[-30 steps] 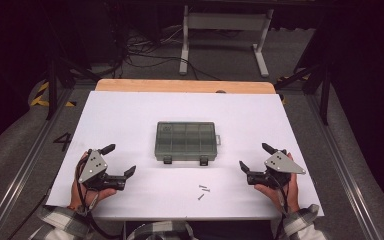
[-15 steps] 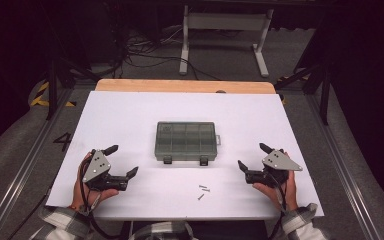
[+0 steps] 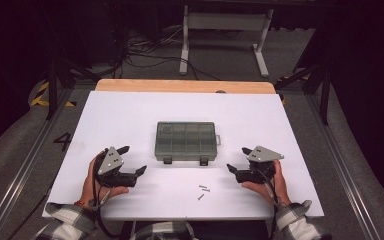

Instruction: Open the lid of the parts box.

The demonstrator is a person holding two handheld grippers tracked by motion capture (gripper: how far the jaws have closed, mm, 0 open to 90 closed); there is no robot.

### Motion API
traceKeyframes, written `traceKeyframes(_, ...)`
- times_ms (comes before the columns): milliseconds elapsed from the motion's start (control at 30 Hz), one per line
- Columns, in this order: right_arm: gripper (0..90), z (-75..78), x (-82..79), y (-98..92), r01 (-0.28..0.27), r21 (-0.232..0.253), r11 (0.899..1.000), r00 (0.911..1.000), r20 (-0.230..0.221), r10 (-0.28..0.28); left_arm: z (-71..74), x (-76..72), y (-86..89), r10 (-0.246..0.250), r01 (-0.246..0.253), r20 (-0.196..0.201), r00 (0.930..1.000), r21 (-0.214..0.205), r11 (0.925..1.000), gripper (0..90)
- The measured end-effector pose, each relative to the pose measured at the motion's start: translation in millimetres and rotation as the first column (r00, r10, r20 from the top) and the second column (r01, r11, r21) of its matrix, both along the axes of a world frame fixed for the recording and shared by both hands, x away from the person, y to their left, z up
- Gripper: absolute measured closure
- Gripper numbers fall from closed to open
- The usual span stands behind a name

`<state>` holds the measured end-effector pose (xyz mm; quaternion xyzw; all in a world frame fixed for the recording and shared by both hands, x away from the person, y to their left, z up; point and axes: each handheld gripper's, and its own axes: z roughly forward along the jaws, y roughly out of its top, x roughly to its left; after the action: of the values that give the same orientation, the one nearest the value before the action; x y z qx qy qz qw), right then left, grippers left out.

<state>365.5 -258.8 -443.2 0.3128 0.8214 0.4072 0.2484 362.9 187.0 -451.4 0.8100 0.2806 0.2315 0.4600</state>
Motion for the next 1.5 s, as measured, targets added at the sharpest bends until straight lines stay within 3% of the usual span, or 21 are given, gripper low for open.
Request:
traceKeyframes(133,37.3,-1.1,3.9,16.4,-0.04,-0.02,0.999,0.9985,-0.038,0.039,-1.6,13.6,-15.4,-0.027,0.029,-0.046,0.9986,0.037,0.9989,28.0)
traceKeyframes(267,46.4,0.5,8.2,24.3,-0.059,-0.001,0.998,0.9966,-0.058,0.059,-2.2,20.3,-21.1,-0.048,0.051,-0.078,0.9958,0.045,0.9977,34.8)
traceKeyframes(367,56.4,0.5,15.6,32.2,-0.083,-0.005,0.997,0.9936,-0.077,0.082,-1.2,24.7,-23.3,-0.072,0.077,-0.105,0.9919,0.045,0.996,46.8)
traceKeyframes(667,69.6,-1.5,26.2,40.6,-0.104,-0.017,0.994,0.9889,-0.109,0.101,-1.5,29.2,-31.6,-0.114,0.121,-0.123,0.9858,0.056,0.991,64.2)
traceKeyframes(867,70.4,-3.0,27.6,42.0,-0.109,-0.02,0.994,0.9875,-0.117,0.106,-2.2,31.7,-35.1,-0.104,0.114,-0.128,0.9864,0.076,0.9905,67.5)
traceKeyframes(1200,72.7,-0.6,26.0,41.7,-0.101,0.0,0.995,0.9888,-0.111,0.1,0.2,30.2,-33.0,-0.1,0.107,-0.111,0.9889,0.061,0.9924,70.9)
traceKeyframes(1367,72.4,3.7,26.7,42.2,-0.099,0.02,0.995,0.9908,-0.091,0.1,1.7,29.8,-30.3,-0.095,0.1,-0.102,0.9903,0.052,0.9936,68.6)
traceKeyframes(1500,71.1,8.9,25.7,39.8,-0.081,0.022,0.996,0.9953,-0.051,0.082,2.8,30.1,-32.1,-0.092,0.098,-0.083,0.9923,0.07,0.9928,63.7)
